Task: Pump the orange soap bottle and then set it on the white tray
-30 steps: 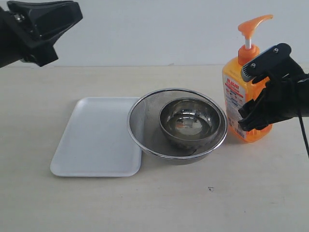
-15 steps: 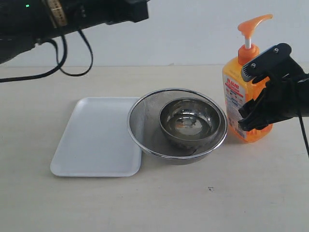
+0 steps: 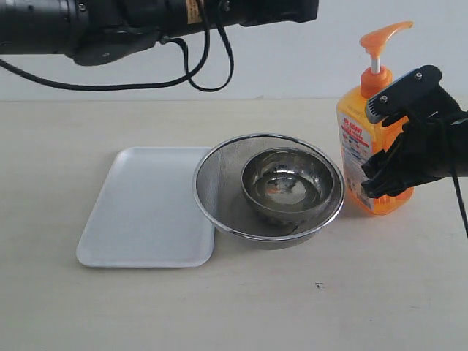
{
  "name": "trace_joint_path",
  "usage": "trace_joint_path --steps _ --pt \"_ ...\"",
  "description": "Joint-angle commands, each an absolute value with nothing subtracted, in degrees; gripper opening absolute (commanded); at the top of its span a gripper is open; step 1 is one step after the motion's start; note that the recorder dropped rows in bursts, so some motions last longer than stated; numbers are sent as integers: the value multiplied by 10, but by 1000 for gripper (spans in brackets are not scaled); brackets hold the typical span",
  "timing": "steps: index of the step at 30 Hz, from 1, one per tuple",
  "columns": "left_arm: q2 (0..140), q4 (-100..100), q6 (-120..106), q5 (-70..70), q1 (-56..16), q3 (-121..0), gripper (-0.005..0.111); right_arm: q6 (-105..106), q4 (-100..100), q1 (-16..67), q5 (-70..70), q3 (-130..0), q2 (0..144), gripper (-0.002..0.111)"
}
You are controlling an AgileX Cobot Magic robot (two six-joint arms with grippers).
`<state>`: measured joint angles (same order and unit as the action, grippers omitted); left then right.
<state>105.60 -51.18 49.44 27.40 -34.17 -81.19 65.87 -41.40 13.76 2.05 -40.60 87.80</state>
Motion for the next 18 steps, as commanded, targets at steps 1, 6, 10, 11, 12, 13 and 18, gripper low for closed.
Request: trace_joint_path --steps 1,6,10,11,12,13,18 --pt "1086 -524 509 250 -365 -856 5 665 -411 138 49 -407 873 0" --pt "1122 -524 509 237 -381 -906 5 662 -411 138 49 -407 873 0" --pt "1145 -526 530 237 -385 -934 5 658 -411 138 49 -407 873 0" --pt "1149 -526 532 237 -385 -937 5 658 -411 138 49 -407 873 0" --pt "1153 -526 532 237 -387 -943 5 658 -411 138 49 -407 873 0" --pt "1158 -526 532 237 -388 -947 5 658 -412 138 49 -407 873 0" --pt "1167 -534 532 208 -402 -969 5 653 -412 138 49 -407 873 0"
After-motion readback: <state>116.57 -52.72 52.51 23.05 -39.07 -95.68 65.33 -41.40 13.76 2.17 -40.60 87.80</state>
